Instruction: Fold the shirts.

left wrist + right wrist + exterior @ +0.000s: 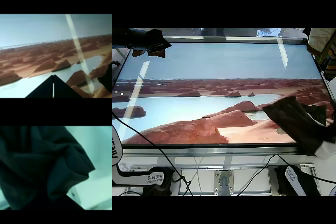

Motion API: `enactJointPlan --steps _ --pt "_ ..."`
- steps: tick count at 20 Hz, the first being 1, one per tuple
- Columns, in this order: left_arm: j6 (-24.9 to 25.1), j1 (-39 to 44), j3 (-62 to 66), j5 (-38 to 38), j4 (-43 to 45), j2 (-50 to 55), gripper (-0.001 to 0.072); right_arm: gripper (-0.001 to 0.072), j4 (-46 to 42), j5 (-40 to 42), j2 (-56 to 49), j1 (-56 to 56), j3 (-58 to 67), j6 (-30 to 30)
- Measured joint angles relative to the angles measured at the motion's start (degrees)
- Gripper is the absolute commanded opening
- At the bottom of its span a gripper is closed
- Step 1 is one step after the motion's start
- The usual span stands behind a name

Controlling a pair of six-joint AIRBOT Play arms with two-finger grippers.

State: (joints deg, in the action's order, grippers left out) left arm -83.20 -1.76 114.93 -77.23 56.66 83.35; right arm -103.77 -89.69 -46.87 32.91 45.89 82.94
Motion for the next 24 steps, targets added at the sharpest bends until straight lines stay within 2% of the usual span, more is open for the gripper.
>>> enactJointPlan --steps 4,5,6,7,8,11,13,15,18,20,22,24 --pt "0.4 0.0 0.0 -0.2 -1.0 0.0 0.0008 0.0033 -4.5 5.3 4.8 12.1 -12.1 -3.6" --pt "0.5 0.0 0.0 -0.2 -1.1 0.0 0.0008 0.0070 -4.5 6.9 5.4 13.4 -13.6 -4.1" --pt "0.6 0.0 0.0 -0.2 -1.1 0.0 0.0008 0.0276 -4.2 8.4 5.8 14.1 -14.7 -4.3" --pt "0.6 0.0 0.0 -0.2 -1.2 0.0 0.0008 0.0533 -4.3 9.5 6.1 14.5 -15.4 -4.5" --pt "0.7 0.0 0.0 -0.2 -1.3 0.0 0.0008 0.0555 -4.1 10.2 6.4 14.4 -15.7 -4.6" --pt "0.7 0.0 0.0 -0.2 -1.9 0.0 0.0008 0.0556 -2.6 11.6 8.2 12.2 -12.9 -3.1" --pt "0.7 0.0 0.0 -0.2 -2.5 0.0 0.0008 0.0556 2.3 13.4 10.6 10.0 -8.4 -2.1" --pt "0.7 0.0 0.0 -0.3 -2.6 0.0 0.0008 0.0536 15.0 17.7 13.5 7.7 -4.5 -2.8" --pt "0.7 0.0 0.0 -2.5 -2.6 0.0 0.0008 0.0536 43.8 26.9 15.8 2.8 -2.7 -11.5" --pt "0.7 0.0 -0.2 -6.7 -2.6 0.0 0.0008 0.0536 57.8 30.1 15.4 -2.3 -3.6 -16.4" --pt "0.7 0.2 -0.8 -12.3 -2.6 0.0 0.0008 0.0536 64.3 31.7 13.7 -9.1 -5.8 -19.2" --pt "0.7 0.8 -2.0 -18.0 -2.5 0.0 0.0008 0.0536 65.5 33.2 11.4 -16.9 -8.5 -20.8"
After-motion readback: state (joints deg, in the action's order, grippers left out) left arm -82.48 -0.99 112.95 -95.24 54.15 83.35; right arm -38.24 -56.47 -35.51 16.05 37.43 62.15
